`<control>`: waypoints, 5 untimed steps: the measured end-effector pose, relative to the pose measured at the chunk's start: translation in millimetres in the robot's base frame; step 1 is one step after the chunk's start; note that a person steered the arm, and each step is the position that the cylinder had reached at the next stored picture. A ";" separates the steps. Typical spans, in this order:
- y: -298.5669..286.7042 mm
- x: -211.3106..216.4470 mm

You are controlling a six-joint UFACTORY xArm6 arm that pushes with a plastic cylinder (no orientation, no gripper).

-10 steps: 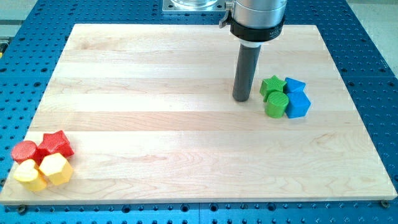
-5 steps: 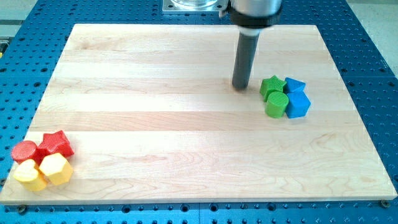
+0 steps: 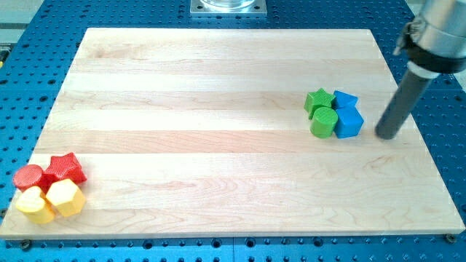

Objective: Push the cube along with the green circle slightly to the left

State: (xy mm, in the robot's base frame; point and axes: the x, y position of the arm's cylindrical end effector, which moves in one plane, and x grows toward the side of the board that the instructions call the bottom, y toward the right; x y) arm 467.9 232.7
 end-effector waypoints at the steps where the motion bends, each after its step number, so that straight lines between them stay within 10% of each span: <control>1: -31.9 -3.1; 5: -137.7 15.5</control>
State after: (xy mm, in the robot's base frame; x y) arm 483.4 95.0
